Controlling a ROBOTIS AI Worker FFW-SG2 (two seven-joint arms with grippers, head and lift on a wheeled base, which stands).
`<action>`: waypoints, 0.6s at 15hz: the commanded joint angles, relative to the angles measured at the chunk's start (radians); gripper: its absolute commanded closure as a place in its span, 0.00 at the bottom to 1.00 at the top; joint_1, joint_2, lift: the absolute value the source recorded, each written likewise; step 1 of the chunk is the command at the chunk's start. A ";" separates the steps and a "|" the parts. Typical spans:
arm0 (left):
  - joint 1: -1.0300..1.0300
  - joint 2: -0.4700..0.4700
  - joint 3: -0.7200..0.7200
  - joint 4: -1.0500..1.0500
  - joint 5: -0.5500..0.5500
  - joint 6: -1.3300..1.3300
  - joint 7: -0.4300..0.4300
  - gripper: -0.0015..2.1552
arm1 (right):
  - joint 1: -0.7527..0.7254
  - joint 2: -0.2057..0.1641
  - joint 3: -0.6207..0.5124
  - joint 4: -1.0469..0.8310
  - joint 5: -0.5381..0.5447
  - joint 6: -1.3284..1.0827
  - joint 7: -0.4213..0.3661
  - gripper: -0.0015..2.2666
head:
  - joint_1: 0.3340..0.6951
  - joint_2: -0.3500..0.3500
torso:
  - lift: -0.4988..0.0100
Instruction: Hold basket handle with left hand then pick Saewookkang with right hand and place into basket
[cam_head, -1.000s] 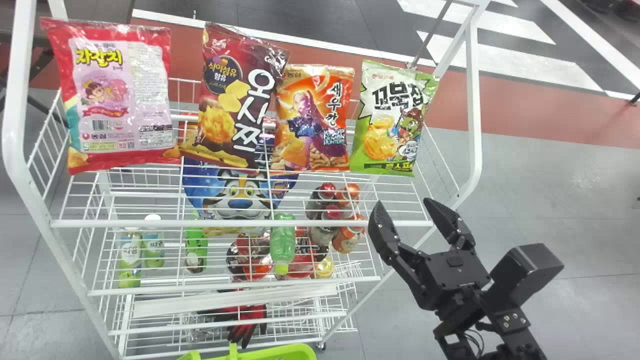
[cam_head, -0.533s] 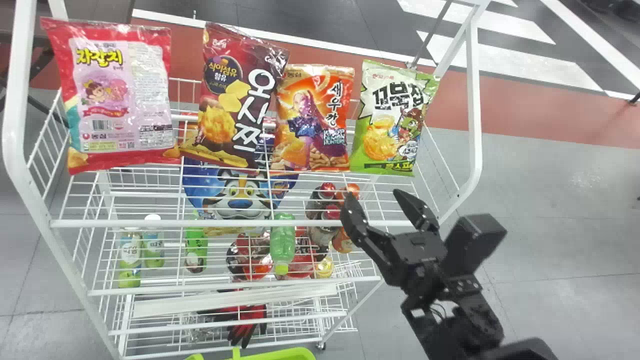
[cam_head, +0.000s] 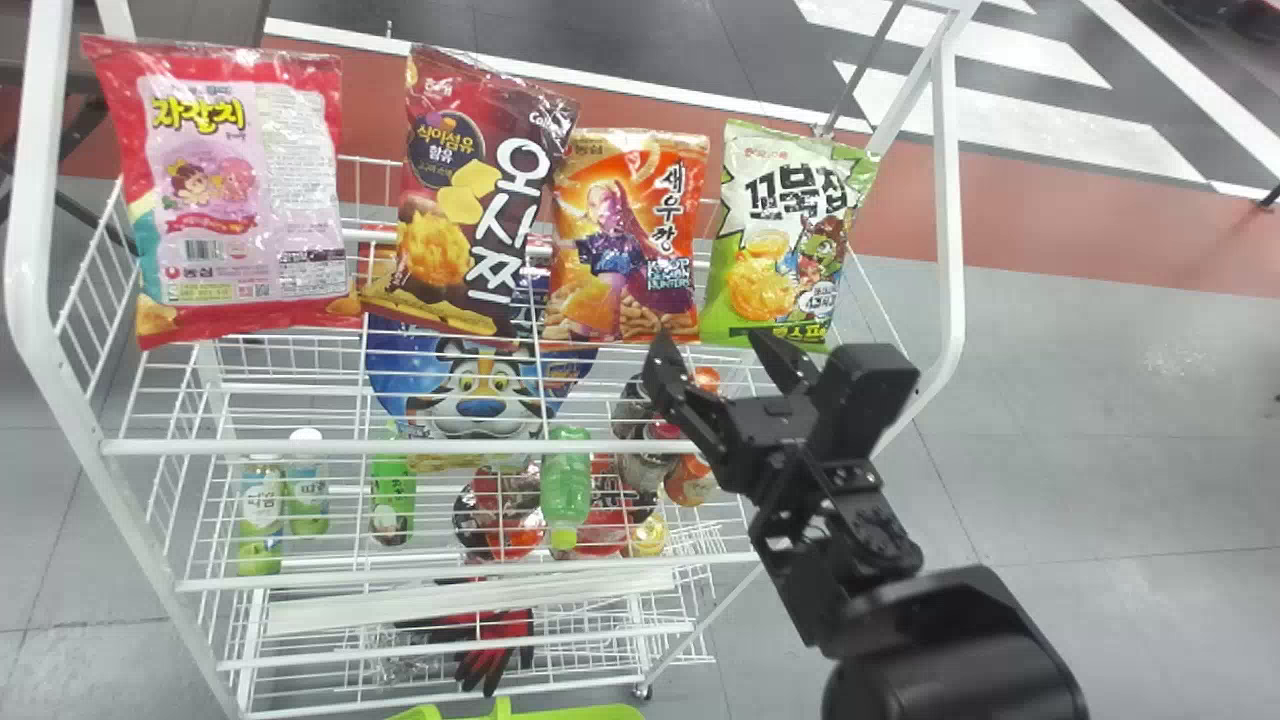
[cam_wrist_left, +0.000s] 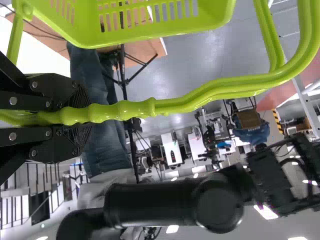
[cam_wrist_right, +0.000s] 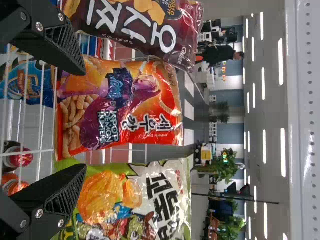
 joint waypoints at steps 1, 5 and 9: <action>0.000 -0.001 0.000 0.006 0.000 -0.002 0.001 0.82 | -0.078 0.000 0.028 0.063 0.003 0.009 0.000 0.08 | 1.00 0.00 | 0.94; 0.000 0.001 0.000 0.005 -0.003 -0.002 -0.002 0.82 | -0.229 0.000 0.094 0.217 0.046 -0.006 -0.008 0.08 | 1.00 0.00 | 0.94; 0.005 0.004 0.009 0.006 -0.003 -0.005 -0.003 0.82 | -0.331 0.008 0.151 0.341 0.068 -0.033 -0.032 0.08 | 1.00 0.00 | 0.94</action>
